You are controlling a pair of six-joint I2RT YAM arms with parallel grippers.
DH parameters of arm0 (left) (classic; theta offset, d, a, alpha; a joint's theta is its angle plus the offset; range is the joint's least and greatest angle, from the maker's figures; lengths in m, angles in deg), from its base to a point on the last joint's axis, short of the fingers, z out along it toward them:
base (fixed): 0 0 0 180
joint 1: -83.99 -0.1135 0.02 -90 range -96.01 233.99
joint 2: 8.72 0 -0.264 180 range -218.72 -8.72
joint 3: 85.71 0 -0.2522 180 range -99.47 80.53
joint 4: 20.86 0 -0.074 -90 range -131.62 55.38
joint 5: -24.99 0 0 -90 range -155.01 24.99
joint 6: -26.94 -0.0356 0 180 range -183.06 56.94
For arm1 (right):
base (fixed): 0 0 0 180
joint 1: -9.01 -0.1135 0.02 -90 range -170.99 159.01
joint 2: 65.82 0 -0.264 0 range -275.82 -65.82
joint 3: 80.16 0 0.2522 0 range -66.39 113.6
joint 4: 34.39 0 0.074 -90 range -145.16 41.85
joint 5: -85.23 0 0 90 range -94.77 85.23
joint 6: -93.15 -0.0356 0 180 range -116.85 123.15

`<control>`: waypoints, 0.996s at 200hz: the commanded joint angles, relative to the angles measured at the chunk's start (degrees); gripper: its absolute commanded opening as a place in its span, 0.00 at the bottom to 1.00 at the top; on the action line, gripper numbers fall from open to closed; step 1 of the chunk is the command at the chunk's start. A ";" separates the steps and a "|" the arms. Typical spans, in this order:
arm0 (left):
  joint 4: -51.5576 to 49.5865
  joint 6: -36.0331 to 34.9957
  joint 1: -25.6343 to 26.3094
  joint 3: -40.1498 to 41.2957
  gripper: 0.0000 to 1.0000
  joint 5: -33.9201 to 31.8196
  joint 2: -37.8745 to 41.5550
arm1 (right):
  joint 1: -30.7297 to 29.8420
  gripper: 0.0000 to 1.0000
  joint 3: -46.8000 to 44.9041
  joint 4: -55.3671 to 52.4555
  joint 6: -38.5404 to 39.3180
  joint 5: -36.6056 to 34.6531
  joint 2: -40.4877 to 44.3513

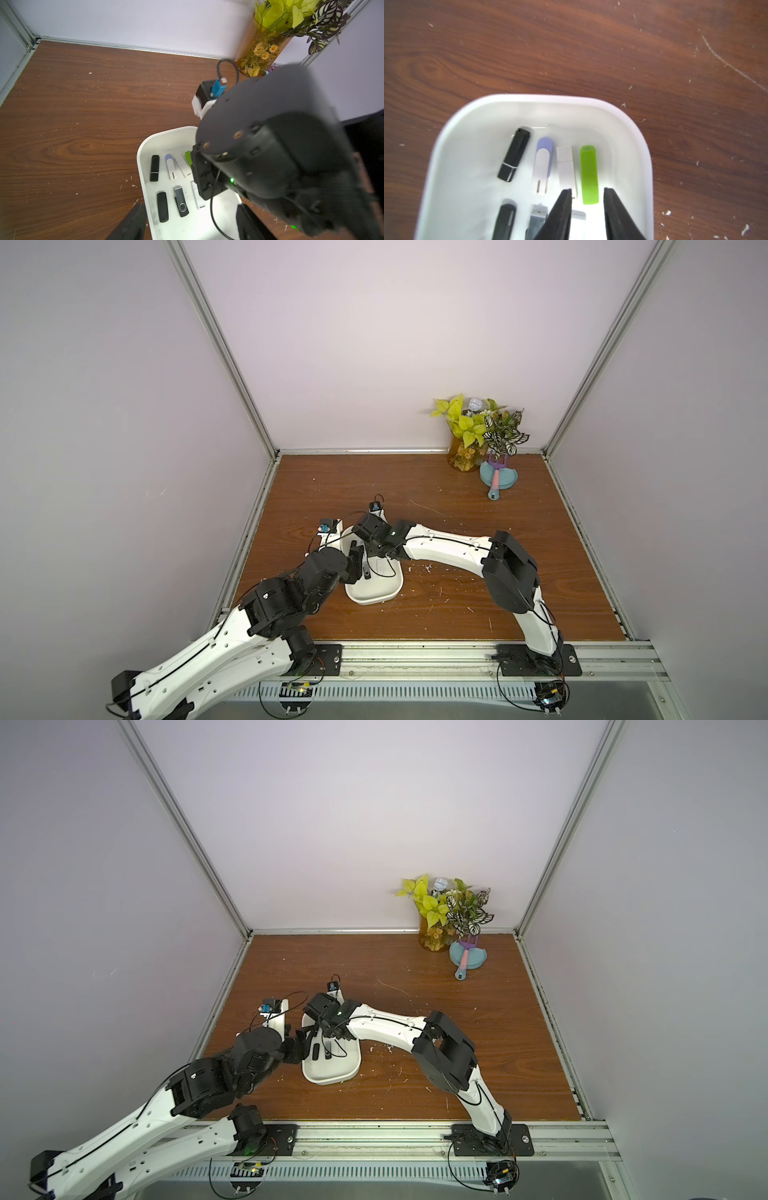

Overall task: Put the usb flash drive into the storage box
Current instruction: Place the USB flash in the storage box, then pick up the USB flash from the center of the board.

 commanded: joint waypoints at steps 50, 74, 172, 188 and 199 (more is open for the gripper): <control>0.01 -0.07 -0.52 0.29 0.68 0.87 -0.48 | 10.06 0.34 -18.43 7.08 6.11 0.97 24.25; 2.18 -2.63 -0.56 0.04 0.67 5.74 -1.89 | 23.14 0.35 -33.75 14.83 8.32 6.29 36.24; 31.30 -19.39 8.87 -11.42 0.62 30.99 -42.51 | 65.35 0.38 -67.53 36.86 1.87 27.02 50.54; 37.11 -24.01 8.84 -14.63 0.64 33.73 -50.15 | 65.48 0.38 -69.47 38.08 1.11 23.71 51.12; 36.47 -26.96 8.88 -19.80 0.64 35.32 -56.52 | 65.99 0.39 -70.96 39.37 0.47 23.58 51.63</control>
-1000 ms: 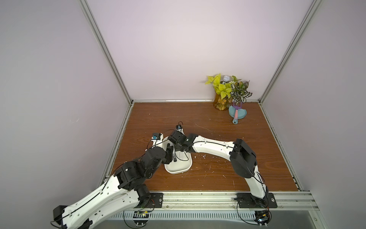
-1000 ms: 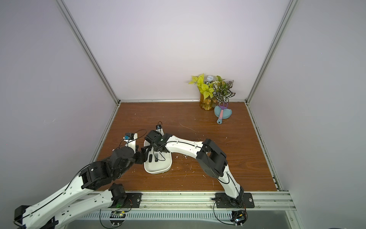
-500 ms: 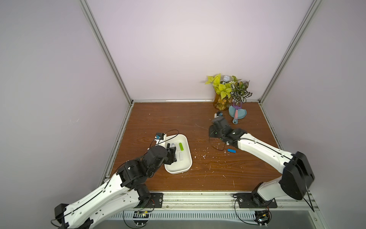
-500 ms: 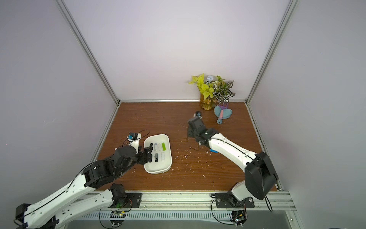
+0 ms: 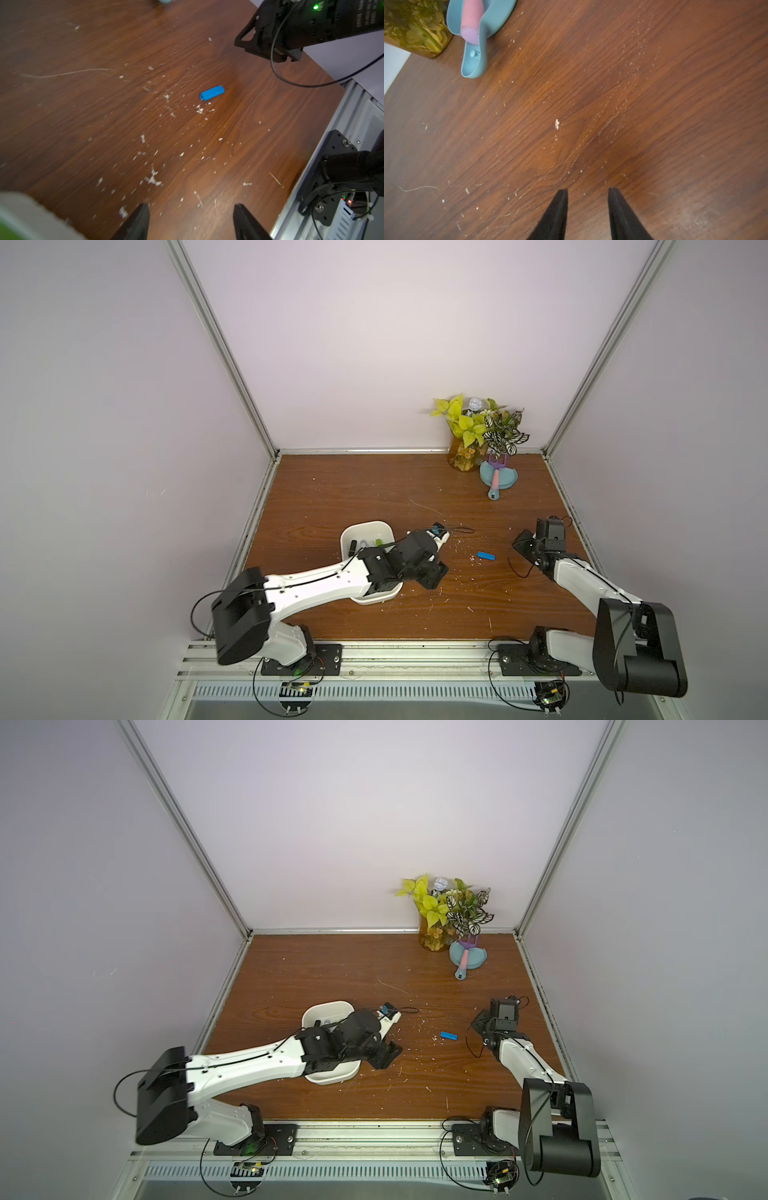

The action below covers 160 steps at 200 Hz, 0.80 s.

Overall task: Put the usb flash drive into the storage box
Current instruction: Pick up the USB flash from the center of the board.

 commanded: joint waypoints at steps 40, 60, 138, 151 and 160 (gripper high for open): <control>-1.27 -19.29 -0.16 -26.72 0.61 10.06 -29.12 | 1.55 0.39 -3.51 9.12 -3.81 2.85 5.74; -2.89 -21.55 -1.30 -34.29 0.61 10.61 -35.02 | 1.63 0.39 -3.92 9.06 -3.72 2.18 7.09; -11.56 -28.28 -1.36 -48.94 0.57 9.40 -48.32 | 1.64 0.39 -3.97 9.27 -4.07 3.60 6.23; -11.52 -28.46 -1.36 -48.86 0.55 9.19 -48.69 | 1.68 0.39 -4.02 9.41 -4.08 4.09 6.28; -11.53 -28.51 -1.36 -49.02 0.54 9.06 -49.31 | 1.66 0.39 -3.93 9.18 -3.91 3.99 6.19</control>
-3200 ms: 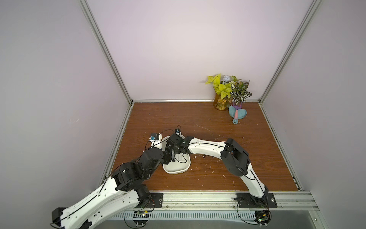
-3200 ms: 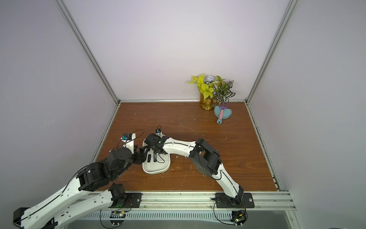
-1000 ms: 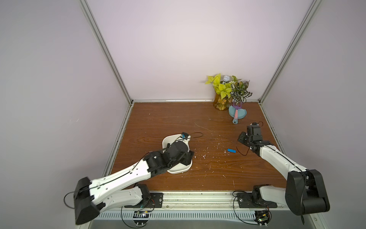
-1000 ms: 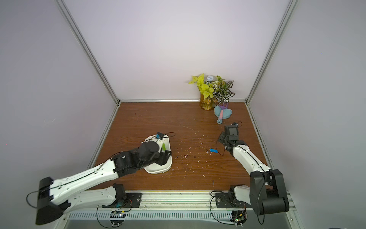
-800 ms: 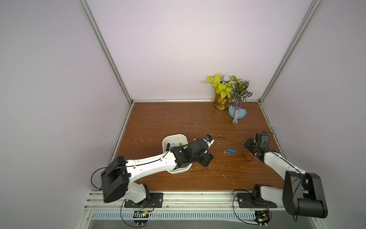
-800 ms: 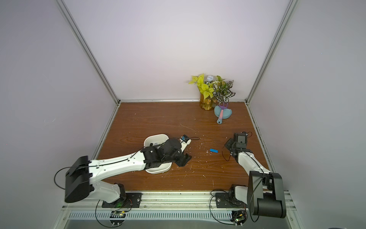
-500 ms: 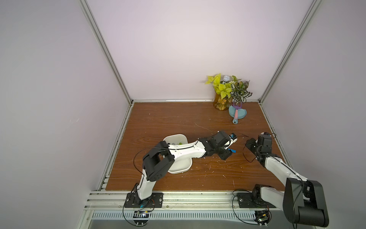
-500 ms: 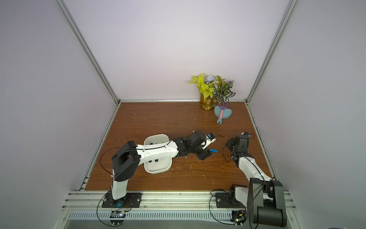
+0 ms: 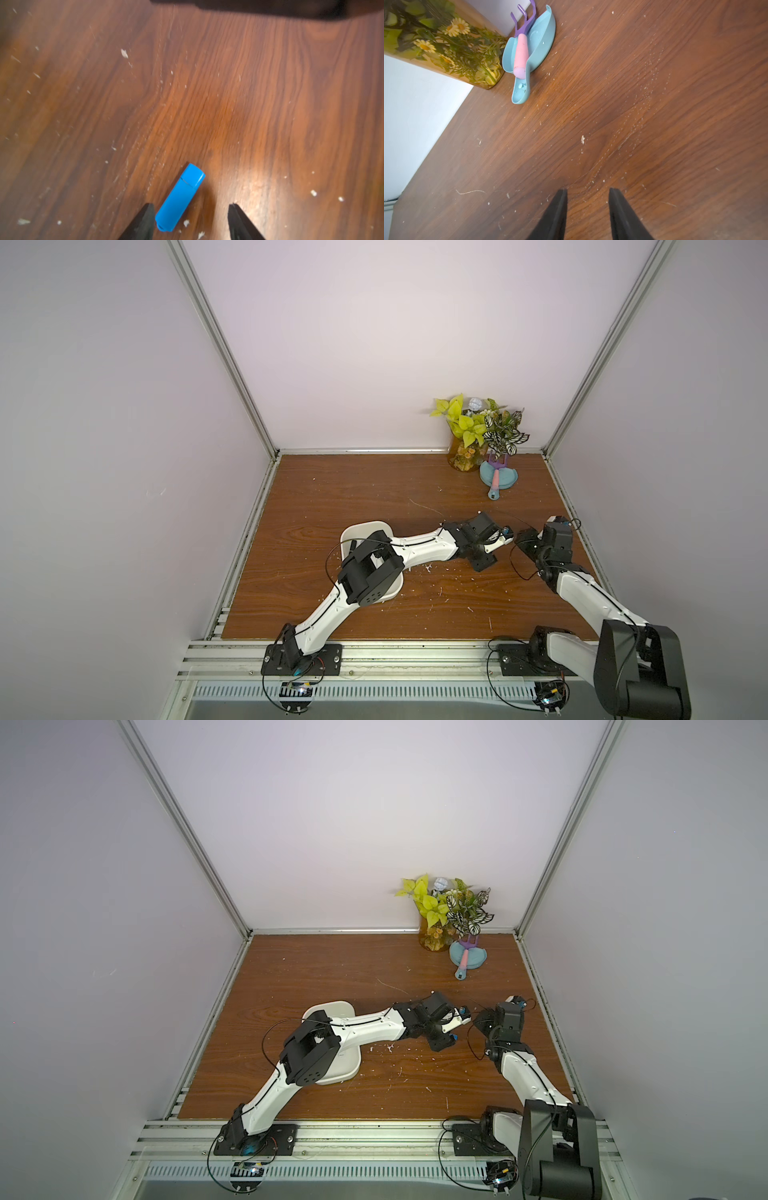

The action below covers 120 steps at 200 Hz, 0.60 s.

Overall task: Put the usb flash drive into the storage box
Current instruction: Pick up the USB flash from the center of the board.

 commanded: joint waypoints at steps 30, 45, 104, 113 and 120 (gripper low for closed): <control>-2.65 -1.89 -0.39 -2.54 0.49 -0.37 -3.86 | 0.09 0.39 0.36 1.68 -0.16 1.72 -0.62; -2.98 -1.72 -0.38 -2.56 0.46 -1.42 -4.70 | 0.08 0.39 0.31 1.82 -0.12 2.30 -0.90; -1.09 0.31 -0.31 4.40 0.36 -4.46 -1.38 | 0.10 0.39 -0.06 3.03 -0.29 3.69 -1.29; -1.16 0.24 -0.31 4.38 0.35 -4.44 -1.80 | 0.12 0.39 -0.21 3.33 -0.38 3.87 -1.53; -1.25 0.23 -0.26 4.15 0.35 -4.94 -2.24 | 0.11 0.39 -0.30 3.44 -0.45 3.99 -1.78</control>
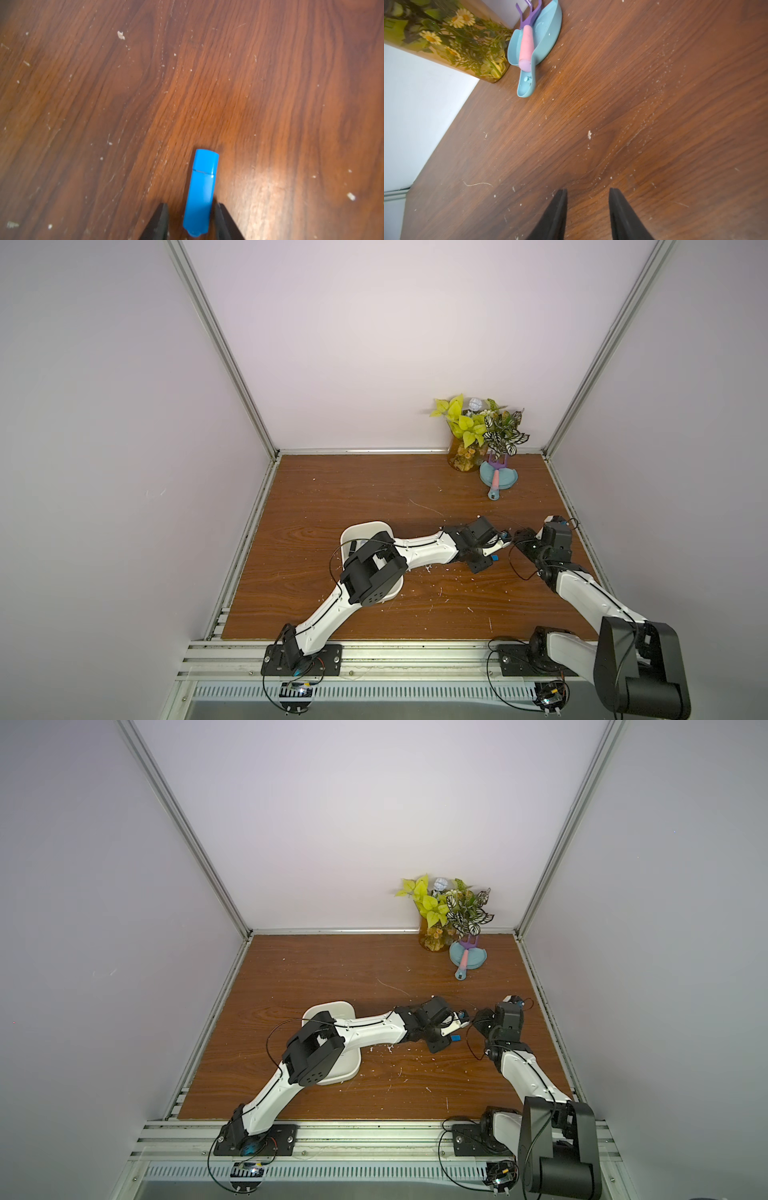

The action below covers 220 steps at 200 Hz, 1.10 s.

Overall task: Put the usb flash drive into the storage box
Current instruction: Pick up the USB flash from the center of the board.

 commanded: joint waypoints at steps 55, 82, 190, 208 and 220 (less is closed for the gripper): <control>-4.43 0.76 0.31 0.47 0.27 -1.16 -3.09 | 0.08 0.39 -0.33 2.73 -0.12 1.82 -1.02; -4.93 0.64 0.66 -0.47 0.26 -0.64 -4.39 | 0.11 0.39 -0.38 2.90 -0.16 2.17 -1.07; -5.93 0.05 1.31 -4.08 0.30 1.76 -8.39 | 0.12 0.39 -0.41 3.20 -0.12 2.53 -1.11; -5.98 -0.04 1.35 -3.99 0.30 2.26 -8.73 | 0.12 0.39 -0.49 3.34 -0.12 2.70 -1.19; -5.85 0.18 1.34 -3.99 0.29 2.43 -8.75 | 0.17 0.39 -0.54 3.43 -0.12 2.81 -1.20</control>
